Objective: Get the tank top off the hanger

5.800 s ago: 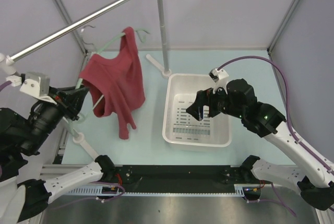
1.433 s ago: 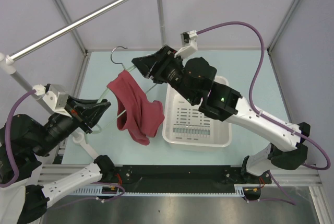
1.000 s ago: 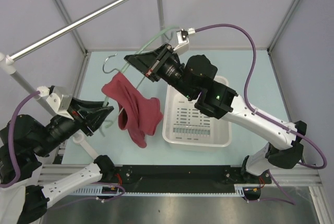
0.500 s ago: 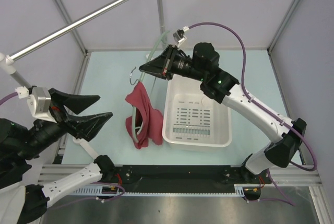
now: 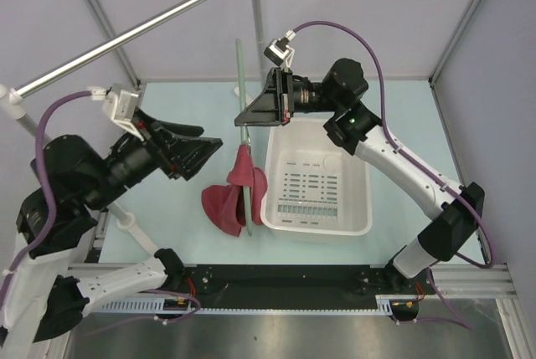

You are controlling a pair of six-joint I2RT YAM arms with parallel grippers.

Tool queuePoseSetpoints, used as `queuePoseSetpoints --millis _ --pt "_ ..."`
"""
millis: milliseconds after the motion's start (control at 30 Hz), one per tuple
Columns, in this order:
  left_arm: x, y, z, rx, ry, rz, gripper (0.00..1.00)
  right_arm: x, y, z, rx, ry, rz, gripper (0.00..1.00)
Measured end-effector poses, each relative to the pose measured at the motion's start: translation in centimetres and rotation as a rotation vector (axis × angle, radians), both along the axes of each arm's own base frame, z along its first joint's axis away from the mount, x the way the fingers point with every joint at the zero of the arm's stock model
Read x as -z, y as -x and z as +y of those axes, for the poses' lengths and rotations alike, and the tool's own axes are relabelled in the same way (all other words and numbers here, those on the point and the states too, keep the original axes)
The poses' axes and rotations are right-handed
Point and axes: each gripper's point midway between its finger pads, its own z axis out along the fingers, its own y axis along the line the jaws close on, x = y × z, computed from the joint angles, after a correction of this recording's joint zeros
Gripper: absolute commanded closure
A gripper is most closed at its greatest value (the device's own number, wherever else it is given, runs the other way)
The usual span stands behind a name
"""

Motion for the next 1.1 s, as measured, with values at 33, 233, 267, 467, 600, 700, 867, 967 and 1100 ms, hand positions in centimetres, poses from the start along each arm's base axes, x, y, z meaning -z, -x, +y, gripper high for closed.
queuePoseSetpoints --millis 33,233,267,467,600,700,867,967,1100 --pt "0.1 -0.5 -0.4 -0.008 -0.001 0.010 0.30 0.2 0.0 0.0 -0.012 0.003 -0.005 1.00" --pt "-0.9 -2.8 -0.3 -0.112 0.018 0.008 0.29 2.2 -1.1 1.1 -0.085 0.026 -0.019 1.00" --pt "-1.2 -3.1 -0.2 -0.127 0.022 0.006 0.29 2.4 -1.3 1.4 -0.091 0.028 -0.016 1.00" --pt "-2.6 -4.7 1.1 -0.247 0.070 0.011 0.34 3.7 -2.0 2.3 -0.104 0.052 0.008 1.00" --pt "-2.2 -6.1 1.1 -0.306 0.095 0.057 0.39 3.6 -1.7 2.5 -0.106 0.060 -0.008 1.00" --pt "-1.4 -7.8 0.9 -0.346 0.112 0.098 0.42 3.6 -1.1 2.8 -0.114 0.066 -0.019 1.00" --pt "0.8 -10.4 1.1 -0.374 0.144 0.164 0.45 3.3 -0.1 3.5 -0.135 0.069 -0.042 1.00" --pt "1.9 -11.2 0.7 -0.360 0.142 0.194 0.46 3.1 0.2 4.0 -0.145 0.067 -0.059 1.00" --pt "2.3 -11.0 0.2 -0.321 0.151 0.200 0.62 3.1 0.4 5.0 -0.163 0.069 -0.071 1.00"
